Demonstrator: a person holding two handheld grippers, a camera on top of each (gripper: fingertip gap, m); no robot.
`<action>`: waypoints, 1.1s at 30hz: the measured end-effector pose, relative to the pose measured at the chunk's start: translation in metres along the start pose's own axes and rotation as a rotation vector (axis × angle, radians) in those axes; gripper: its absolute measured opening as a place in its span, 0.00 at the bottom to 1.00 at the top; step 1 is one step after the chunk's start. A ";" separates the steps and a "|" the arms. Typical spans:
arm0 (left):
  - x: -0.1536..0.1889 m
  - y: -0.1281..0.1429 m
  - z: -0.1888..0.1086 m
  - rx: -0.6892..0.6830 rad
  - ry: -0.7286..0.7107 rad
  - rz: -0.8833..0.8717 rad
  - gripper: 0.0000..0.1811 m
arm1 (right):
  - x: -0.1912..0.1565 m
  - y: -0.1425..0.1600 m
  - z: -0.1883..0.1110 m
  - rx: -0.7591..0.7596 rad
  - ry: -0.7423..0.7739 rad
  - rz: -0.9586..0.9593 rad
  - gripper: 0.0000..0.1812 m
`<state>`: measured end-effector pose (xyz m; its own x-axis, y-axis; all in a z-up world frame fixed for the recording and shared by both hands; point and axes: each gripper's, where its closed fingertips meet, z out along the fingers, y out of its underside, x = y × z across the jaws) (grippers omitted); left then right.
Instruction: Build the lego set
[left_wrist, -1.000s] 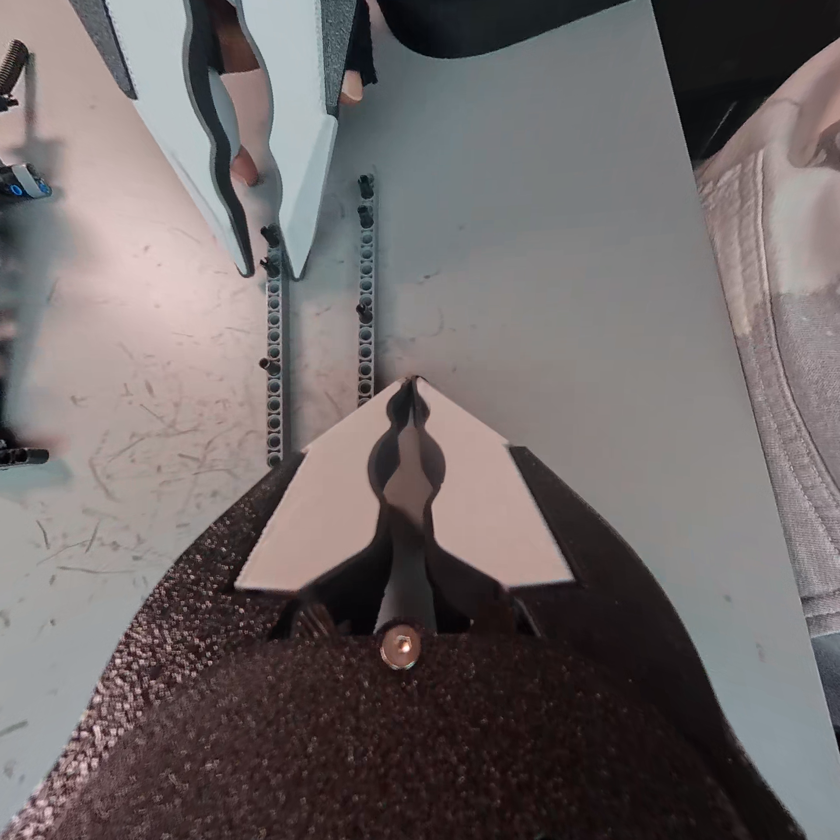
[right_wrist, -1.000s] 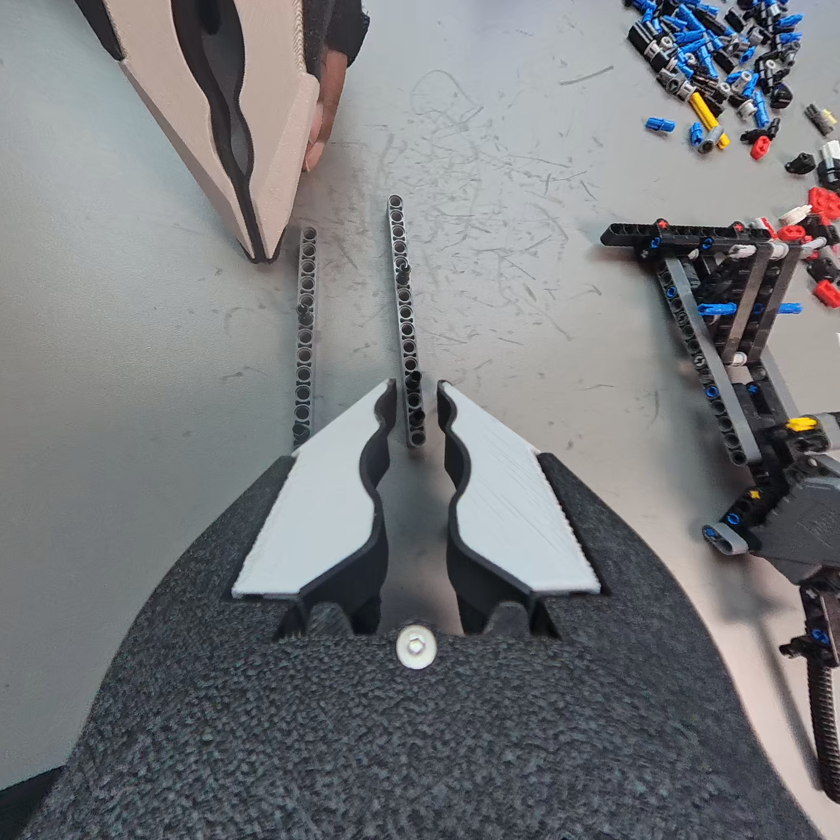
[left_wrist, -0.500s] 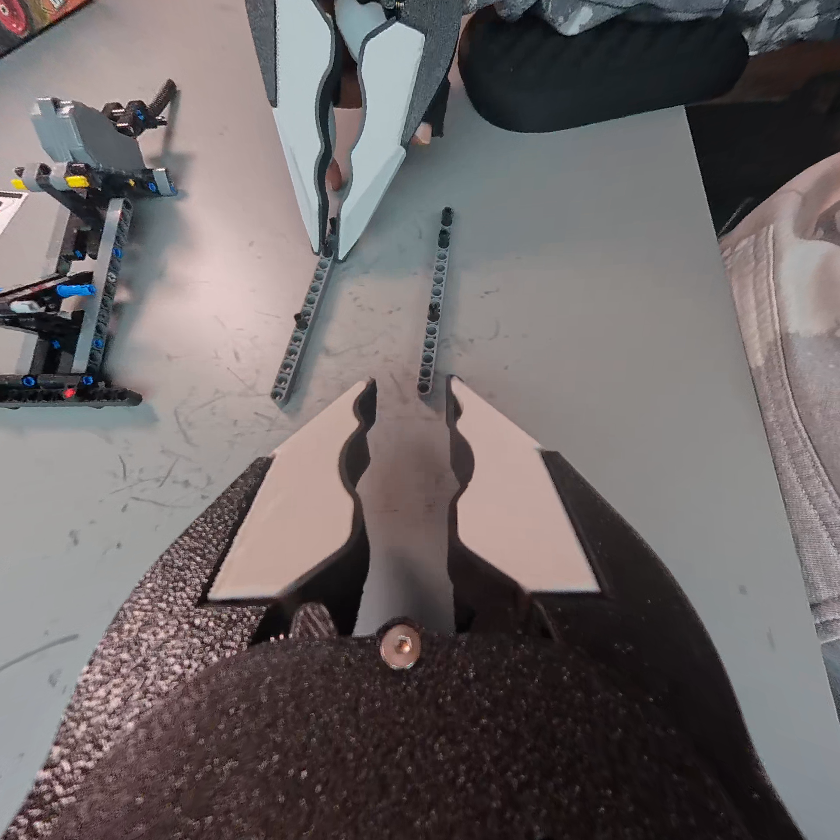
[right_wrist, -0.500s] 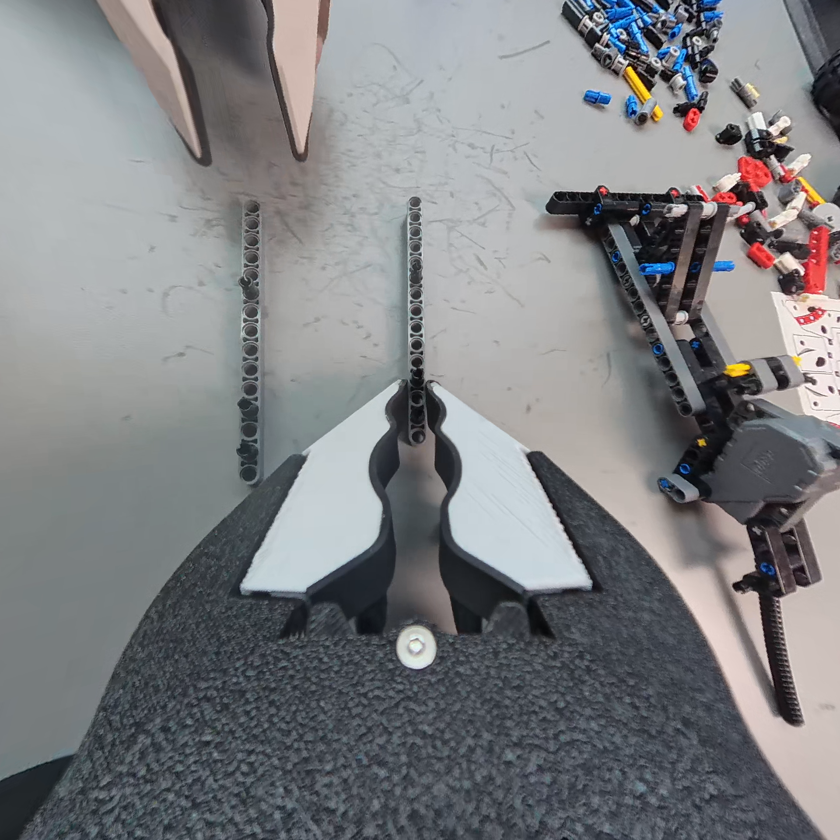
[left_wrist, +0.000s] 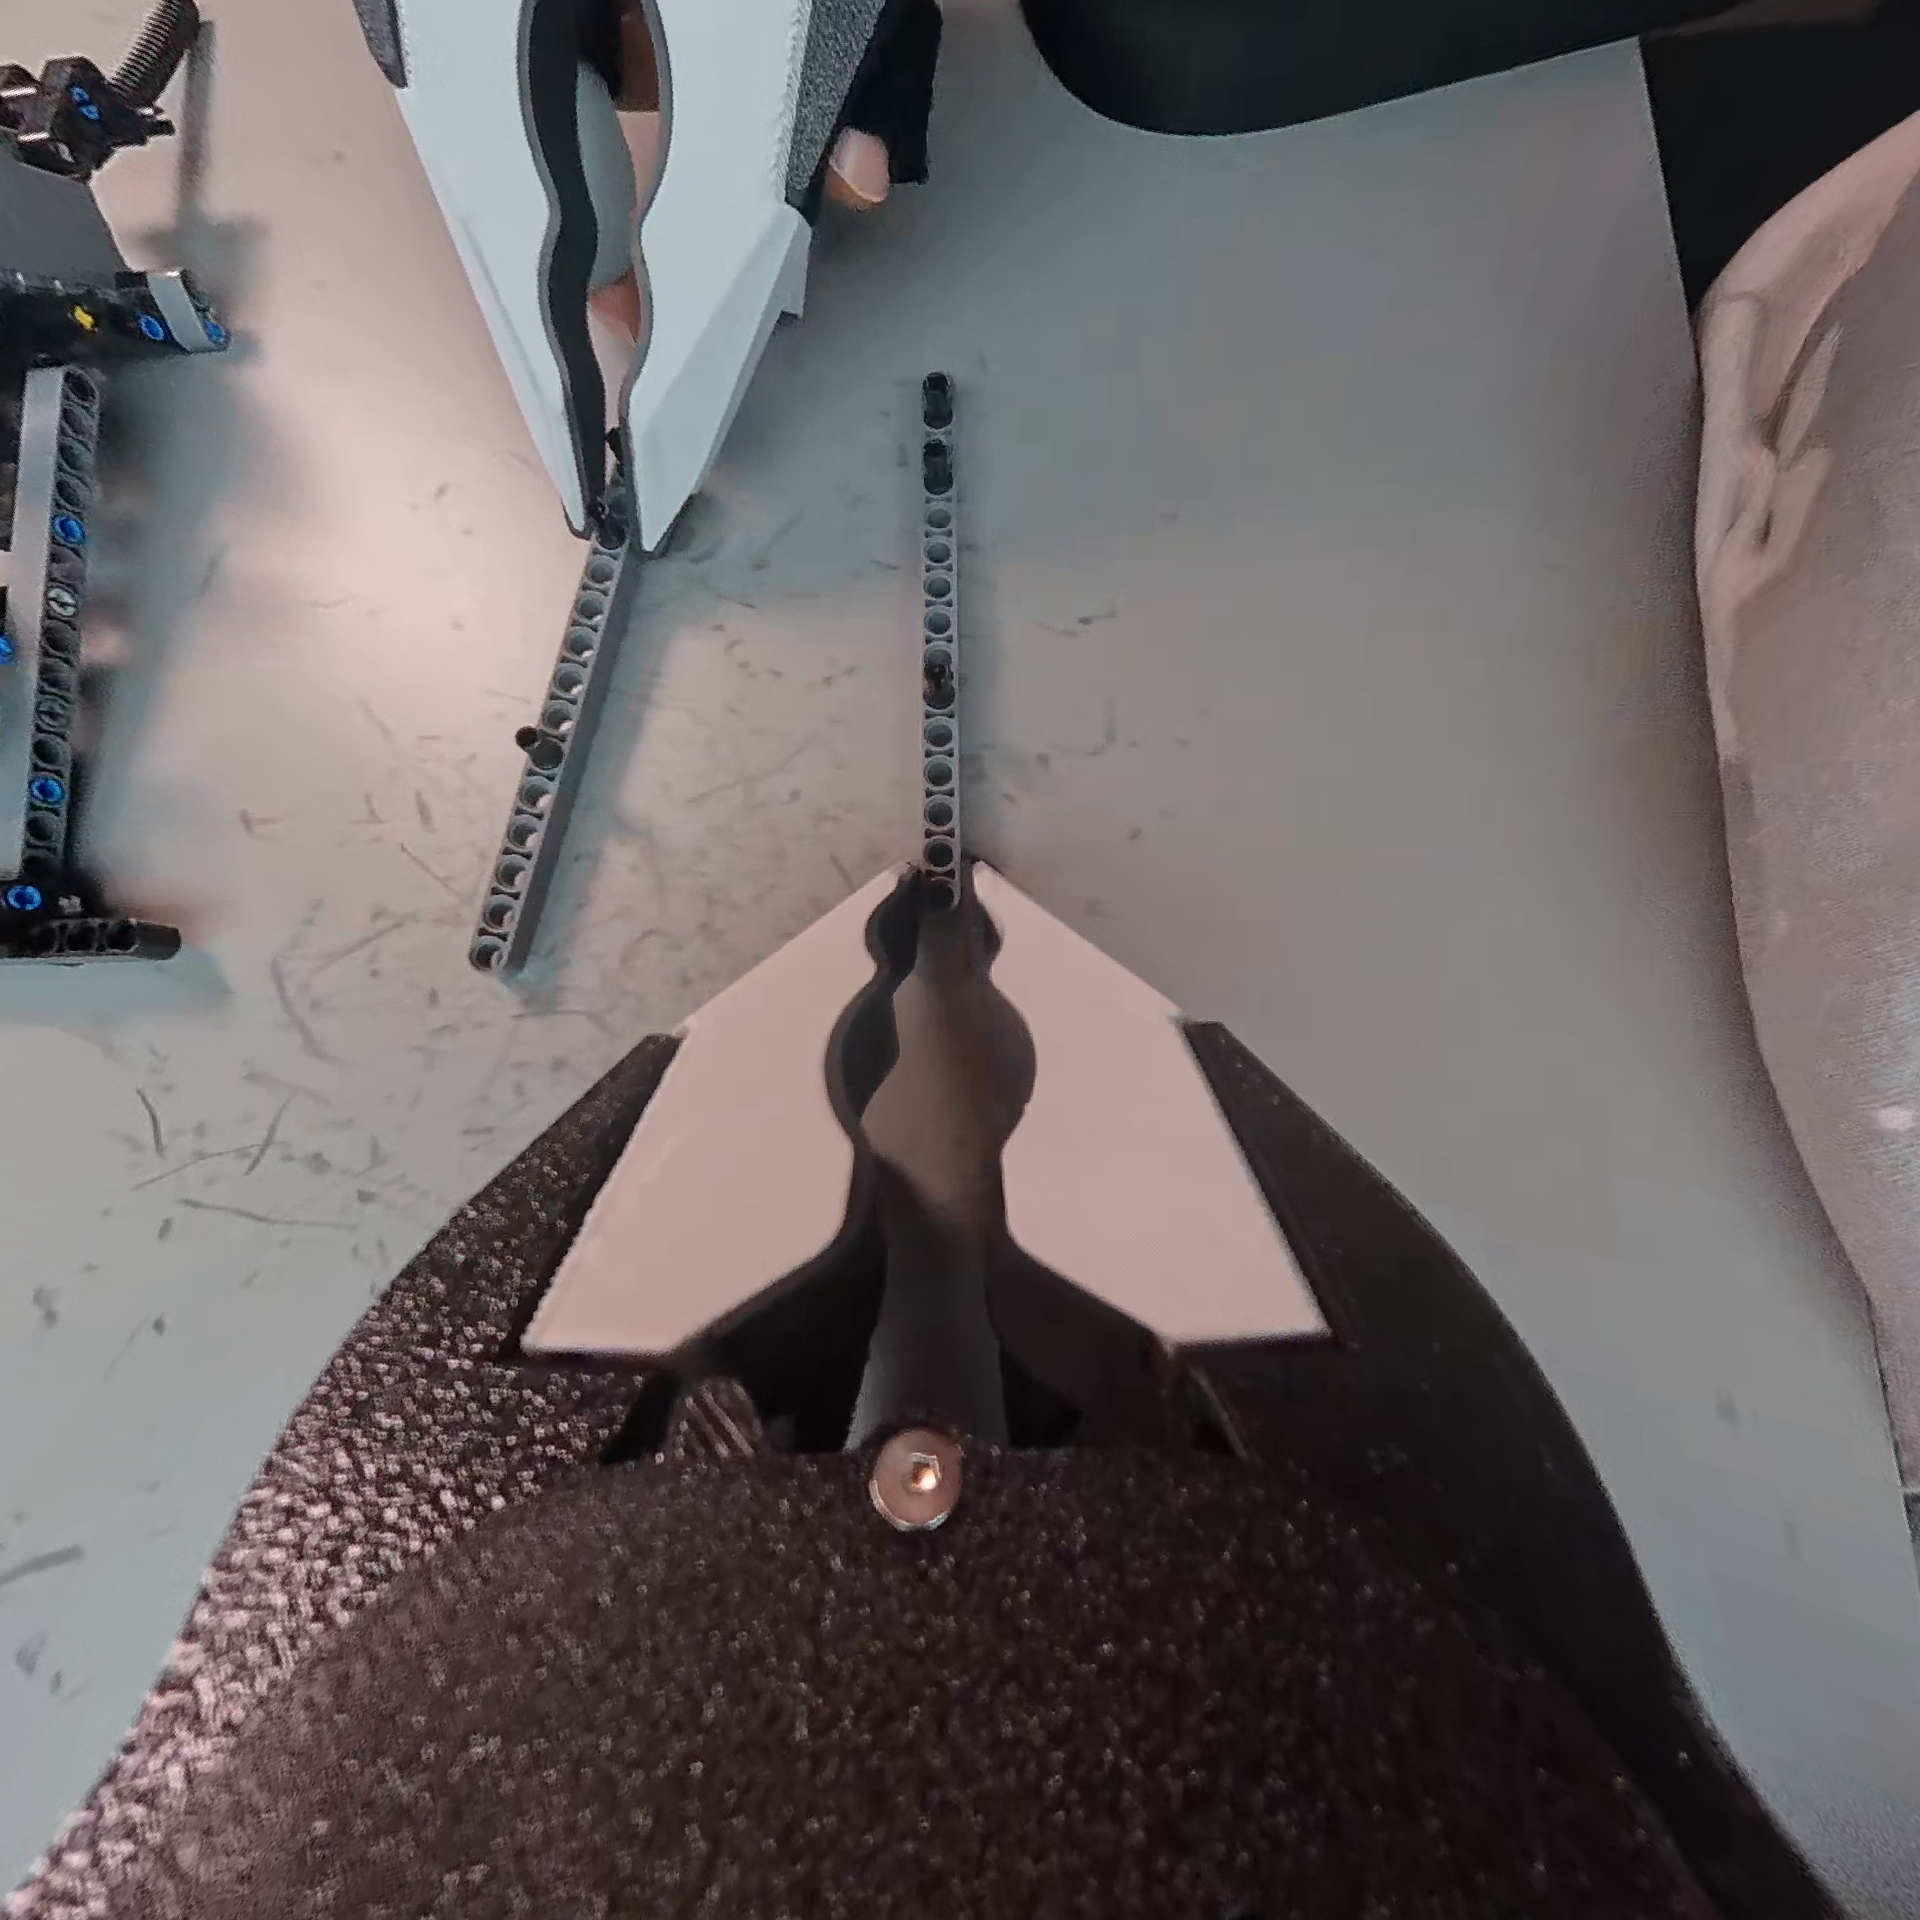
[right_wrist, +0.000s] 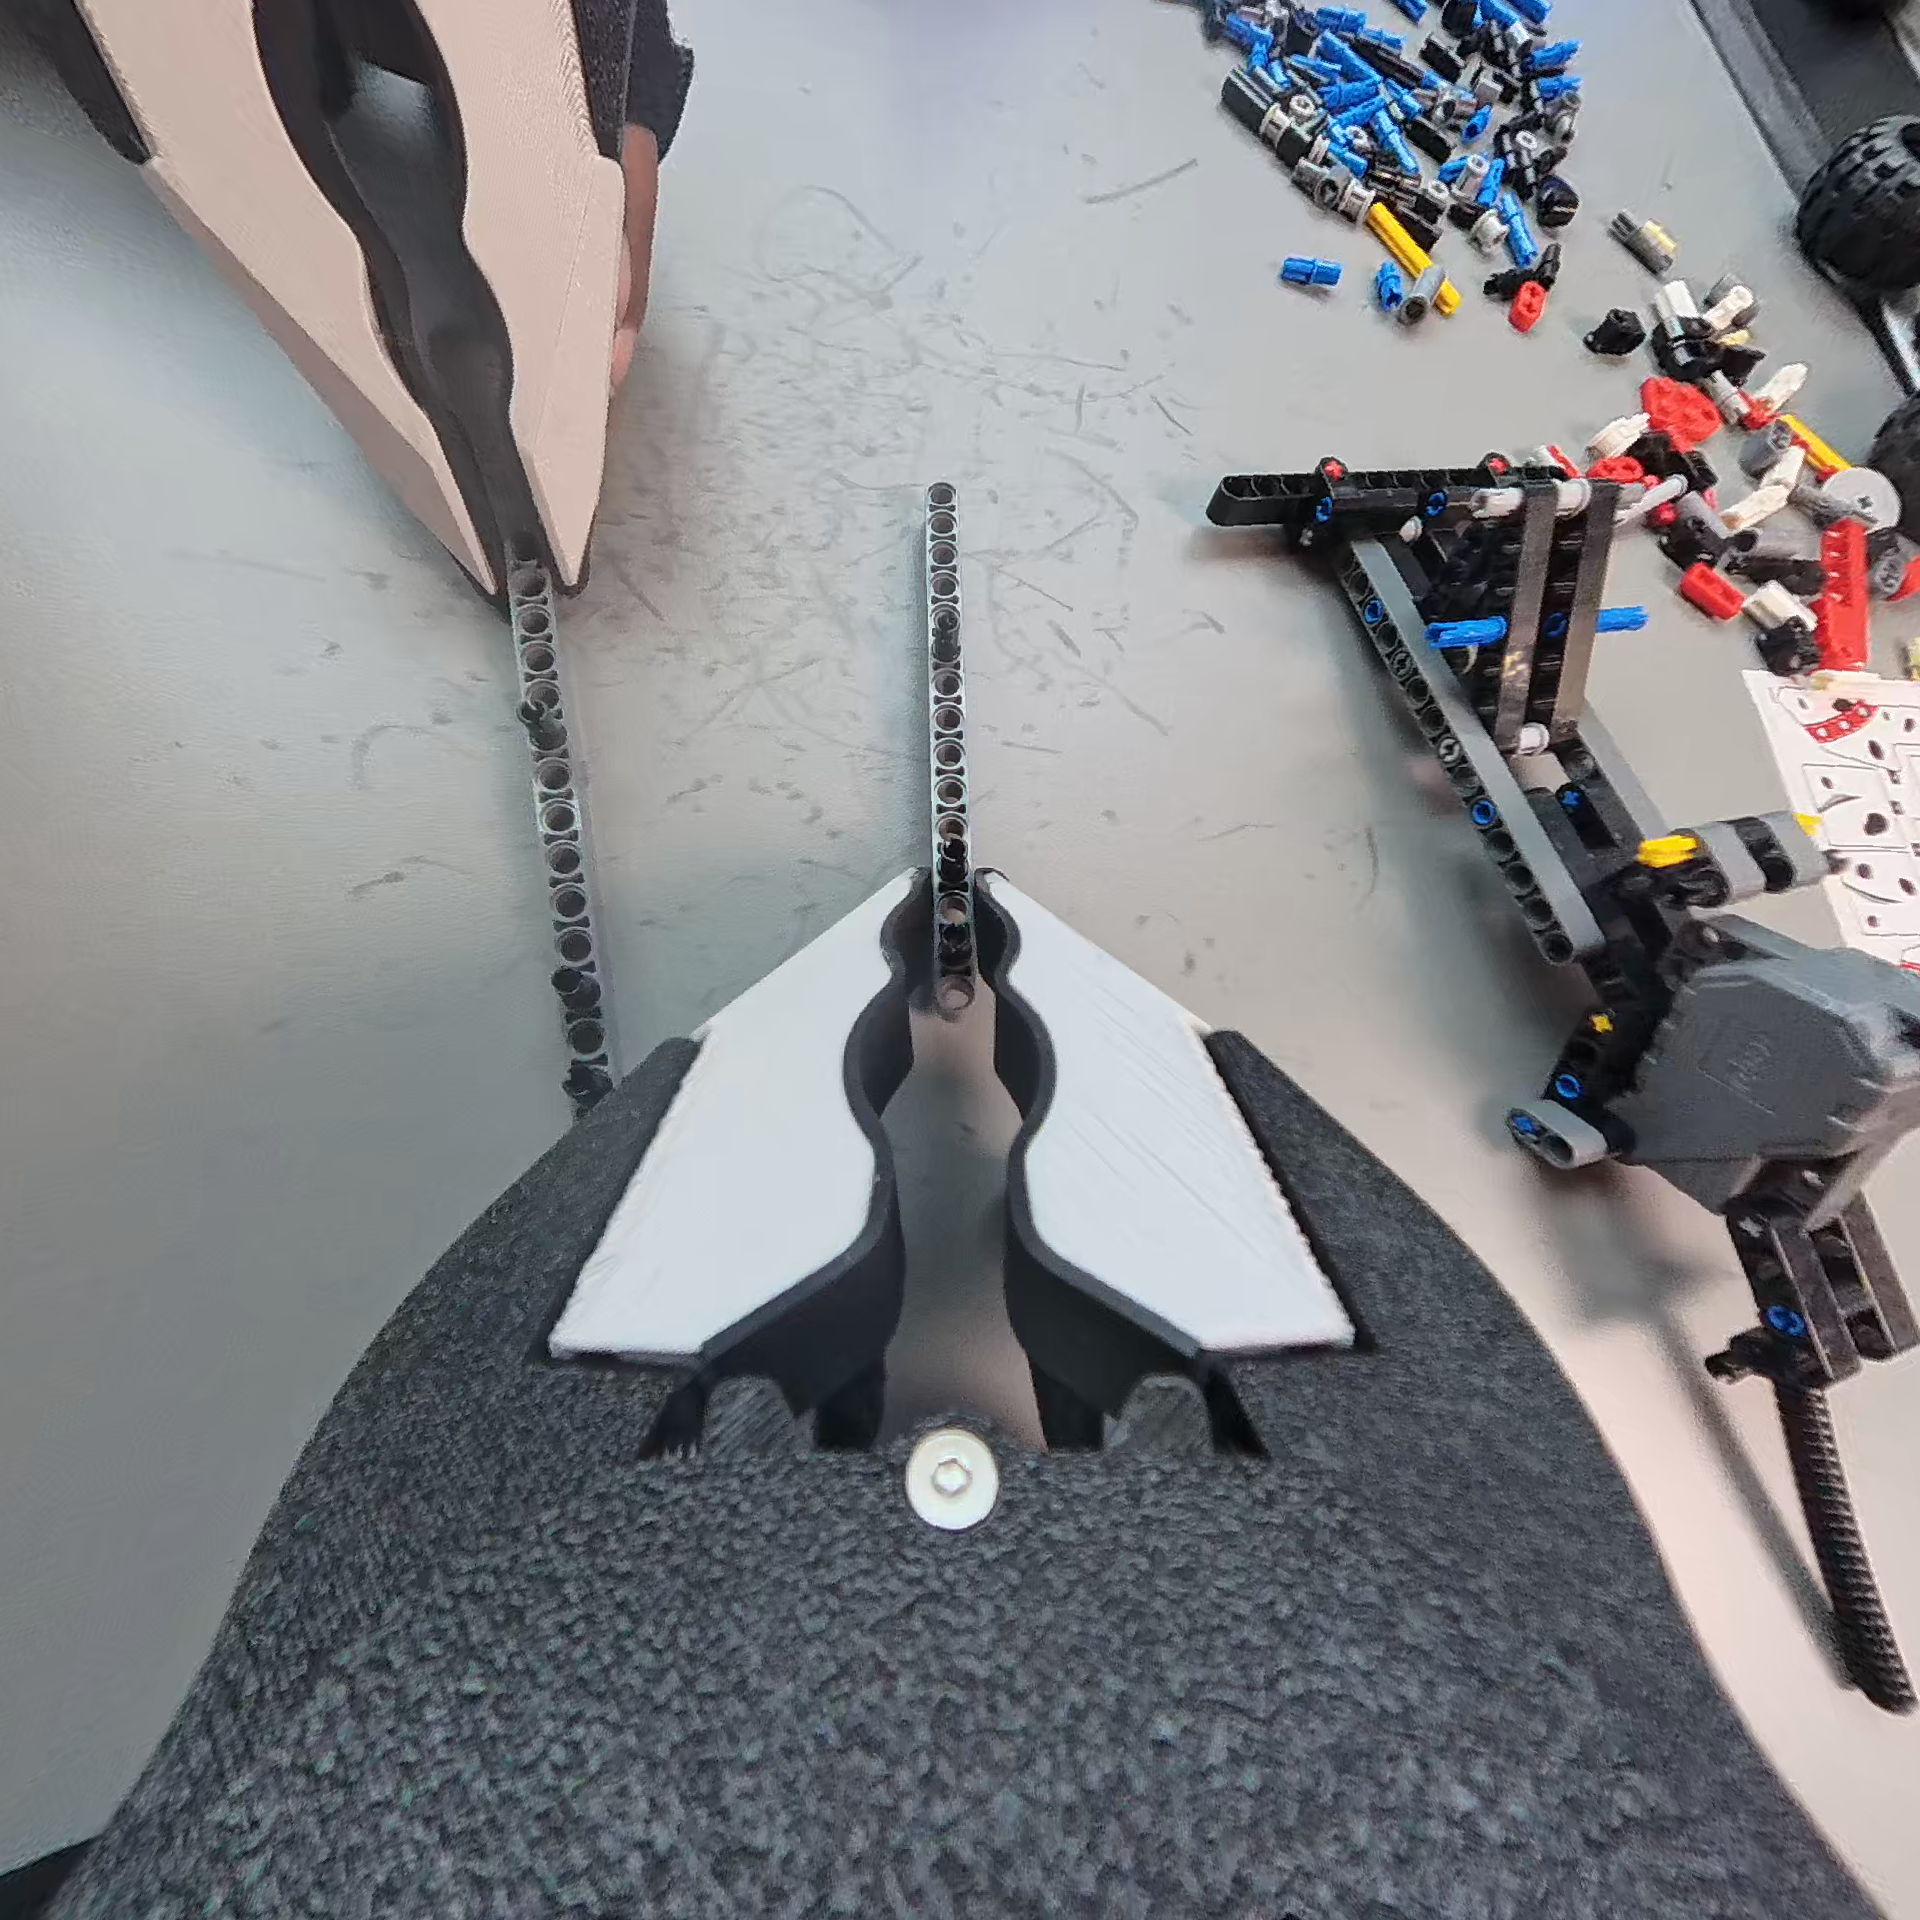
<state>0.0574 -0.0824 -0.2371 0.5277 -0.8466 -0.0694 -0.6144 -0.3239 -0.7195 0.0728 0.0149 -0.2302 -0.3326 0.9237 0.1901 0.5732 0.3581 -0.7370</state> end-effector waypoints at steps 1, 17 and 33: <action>-0.001 0.000 0.001 0.000 -0.011 -0.008 0.05 | 0.000 0.000 0.000 0.001 -0.010 0.011 0.04; 0.013 -0.004 0.000 0.012 0.181 -0.067 0.05 | -0.018 -0.002 -0.012 0.037 -0.296 0.216 0.03; -0.016 0.017 -0.016 0.003 -0.026 0.041 0.06 | -0.025 -0.002 -0.009 0.005 -0.169 0.059 0.06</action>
<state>0.0292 -0.0811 -0.2369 0.5171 -0.8479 -0.1169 -0.6343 -0.2880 -0.7175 0.0866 -0.0079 -0.2283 -0.4199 0.9069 0.0350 0.5918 0.3028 -0.7470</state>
